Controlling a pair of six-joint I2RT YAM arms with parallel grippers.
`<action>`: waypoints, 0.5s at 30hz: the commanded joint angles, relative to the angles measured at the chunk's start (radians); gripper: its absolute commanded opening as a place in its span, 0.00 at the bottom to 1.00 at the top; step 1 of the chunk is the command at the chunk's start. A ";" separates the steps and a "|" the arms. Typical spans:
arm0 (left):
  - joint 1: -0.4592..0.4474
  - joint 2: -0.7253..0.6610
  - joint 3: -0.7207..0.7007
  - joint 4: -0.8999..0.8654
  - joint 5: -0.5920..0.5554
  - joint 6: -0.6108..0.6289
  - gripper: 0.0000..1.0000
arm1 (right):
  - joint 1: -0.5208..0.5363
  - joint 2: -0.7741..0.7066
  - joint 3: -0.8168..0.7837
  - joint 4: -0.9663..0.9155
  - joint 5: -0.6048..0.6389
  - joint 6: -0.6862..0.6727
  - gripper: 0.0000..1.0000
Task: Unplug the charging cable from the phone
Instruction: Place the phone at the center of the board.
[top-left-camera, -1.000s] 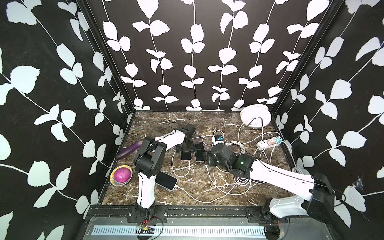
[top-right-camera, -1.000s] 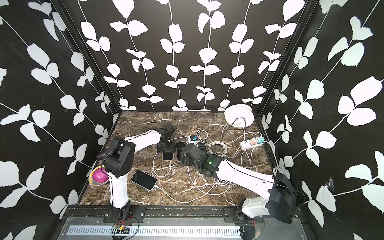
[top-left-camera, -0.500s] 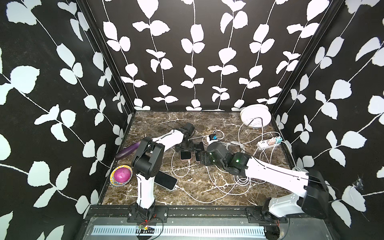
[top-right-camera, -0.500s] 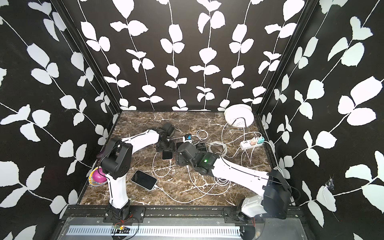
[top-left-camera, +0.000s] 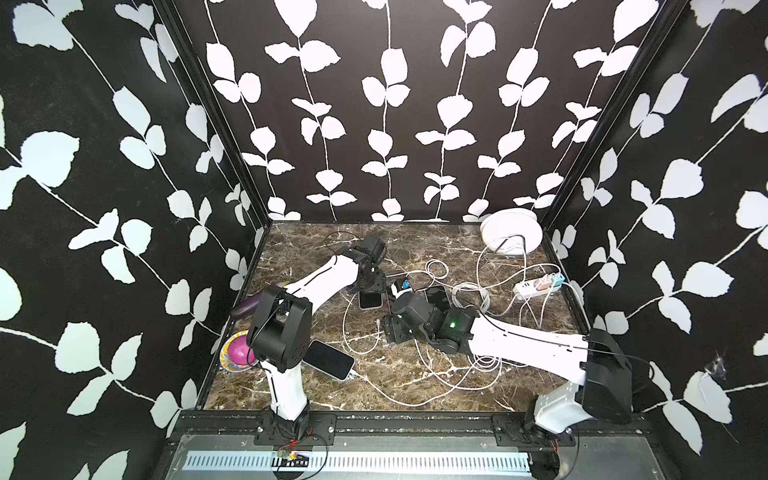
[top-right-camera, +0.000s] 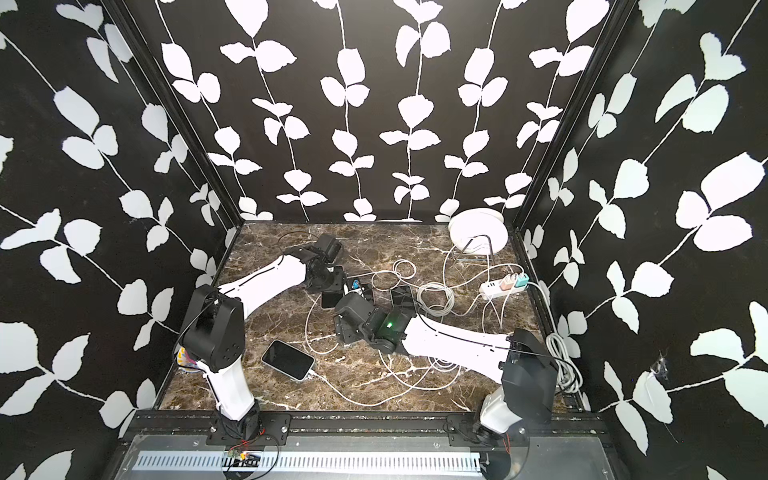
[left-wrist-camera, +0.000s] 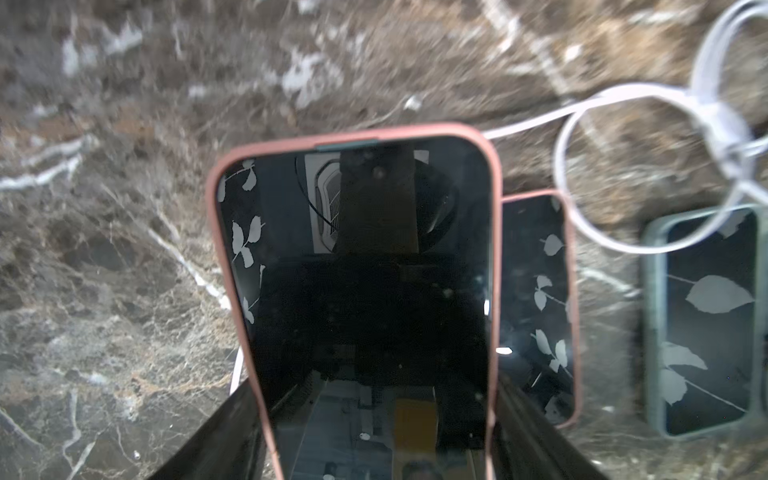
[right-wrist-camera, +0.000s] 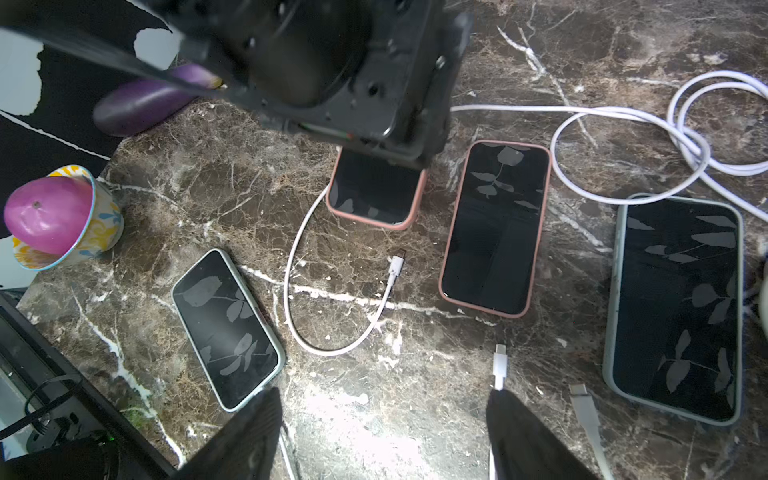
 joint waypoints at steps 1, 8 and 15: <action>0.028 0.012 -0.013 0.000 -0.014 0.024 0.46 | 0.003 -0.042 0.012 -0.007 0.040 -0.005 0.80; 0.062 0.086 -0.001 -0.029 0.004 0.043 0.39 | -0.002 -0.069 -0.017 -0.011 0.057 0.015 0.80; 0.226 0.059 0.071 -0.079 -0.064 0.096 0.30 | -0.005 -0.077 -0.020 -0.019 0.049 0.012 0.80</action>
